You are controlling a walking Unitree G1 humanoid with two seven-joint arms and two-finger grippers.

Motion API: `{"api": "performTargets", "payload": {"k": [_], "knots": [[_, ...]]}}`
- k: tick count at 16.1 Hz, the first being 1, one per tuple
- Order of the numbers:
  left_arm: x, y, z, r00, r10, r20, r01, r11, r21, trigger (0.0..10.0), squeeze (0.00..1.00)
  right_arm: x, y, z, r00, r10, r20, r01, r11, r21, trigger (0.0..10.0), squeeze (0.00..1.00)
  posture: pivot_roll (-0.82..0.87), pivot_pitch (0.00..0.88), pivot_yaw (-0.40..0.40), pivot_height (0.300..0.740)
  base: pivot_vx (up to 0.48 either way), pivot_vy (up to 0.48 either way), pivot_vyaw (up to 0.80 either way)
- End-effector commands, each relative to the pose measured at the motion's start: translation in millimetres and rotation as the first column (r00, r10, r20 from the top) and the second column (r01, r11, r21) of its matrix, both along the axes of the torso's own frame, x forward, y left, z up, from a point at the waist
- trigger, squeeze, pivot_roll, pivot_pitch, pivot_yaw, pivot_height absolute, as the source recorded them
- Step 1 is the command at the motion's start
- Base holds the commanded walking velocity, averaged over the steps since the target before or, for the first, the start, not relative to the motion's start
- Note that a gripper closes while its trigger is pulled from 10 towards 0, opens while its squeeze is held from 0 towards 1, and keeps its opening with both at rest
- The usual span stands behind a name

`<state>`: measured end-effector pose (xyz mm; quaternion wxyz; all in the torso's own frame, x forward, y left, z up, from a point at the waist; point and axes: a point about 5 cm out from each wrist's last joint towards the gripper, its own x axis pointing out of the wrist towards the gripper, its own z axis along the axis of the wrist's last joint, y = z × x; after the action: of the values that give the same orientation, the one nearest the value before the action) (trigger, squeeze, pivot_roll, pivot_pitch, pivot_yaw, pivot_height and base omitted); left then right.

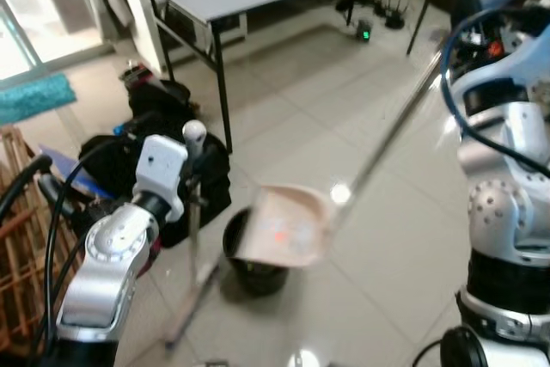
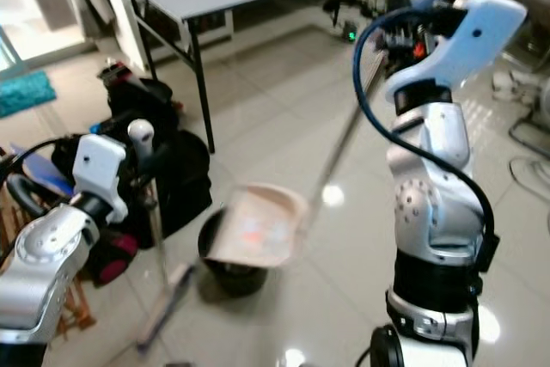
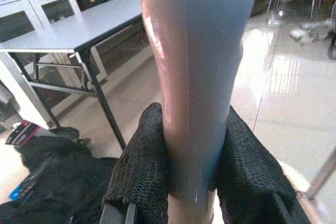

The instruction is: Sweep floor

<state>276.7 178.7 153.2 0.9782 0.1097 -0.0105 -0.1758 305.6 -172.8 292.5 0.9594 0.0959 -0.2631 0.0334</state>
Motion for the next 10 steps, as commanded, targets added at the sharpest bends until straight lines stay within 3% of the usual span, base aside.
{"api": "performTargets", "payload": {"k": [1,4,7,10], "knots": [[1.2,5.3,8.9,0.999,0.015,0.040,-0.016,1.000,0.023,10.0,0.00,-2.6,13.8,10.8,0.996,0.058,0.072,-0.059,0.998,0.003,10.0,0.00,0.06,0.054,-0.015,0.740,0.356,0.000,0.00],[0.0,7.4,9.1,0.999,0.028,0.043,-0.029,0.999,0.027,10.0,0.00,1.6,20.4,6.2,0.995,0.068,0.076,-0.067,0.998,-0.014,10.0,0.00,0.08,0.050,-0.017,0.740,0.341,0.000,0.00],[-2.3,8.3,4.2,0.999,0.033,0.023,-0.034,0.998,0.043,10.0,0.00,6.7,23.5,3.5,0.994,0.055,0.090,-0.052,0.998,-0.028,10.0,0.00,0.08,0.049,-0.019,0.740,0.000,0.000,0.00],[-5.9,15.5,-2.6,0.997,0.071,-0.002,-0.071,0.995,0.076,10.0,0.00,14.7,38.0,-3.5,0.990,0.086,0.108,-0.081,0.995,-0.050,10.0,0.00,0.09,0.046,-0.020,0.740,0.000,0.000,0.00]]}}
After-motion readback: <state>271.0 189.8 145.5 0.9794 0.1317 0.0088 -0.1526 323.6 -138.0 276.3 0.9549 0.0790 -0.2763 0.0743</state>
